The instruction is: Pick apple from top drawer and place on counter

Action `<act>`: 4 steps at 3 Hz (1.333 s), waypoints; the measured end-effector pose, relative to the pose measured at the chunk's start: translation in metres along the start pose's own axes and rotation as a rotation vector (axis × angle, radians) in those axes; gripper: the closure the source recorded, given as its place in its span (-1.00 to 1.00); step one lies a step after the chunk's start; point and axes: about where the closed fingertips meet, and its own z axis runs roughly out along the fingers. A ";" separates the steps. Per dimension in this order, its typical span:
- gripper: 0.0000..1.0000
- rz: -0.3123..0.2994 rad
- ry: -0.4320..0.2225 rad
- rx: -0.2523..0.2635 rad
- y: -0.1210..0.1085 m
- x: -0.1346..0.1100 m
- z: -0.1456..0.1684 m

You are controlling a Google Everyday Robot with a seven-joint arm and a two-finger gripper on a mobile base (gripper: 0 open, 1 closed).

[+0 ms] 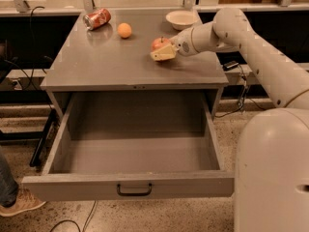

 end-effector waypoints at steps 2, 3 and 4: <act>-0.77 0.007 0.014 -0.008 -0.001 0.002 0.002; -1.00 -0.005 0.022 0.011 0.007 -0.002 -0.014; -1.00 -0.030 0.015 0.039 0.019 -0.008 -0.038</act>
Offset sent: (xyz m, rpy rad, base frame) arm -0.0065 -0.0121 0.0059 -0.0402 0.0352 -0.0024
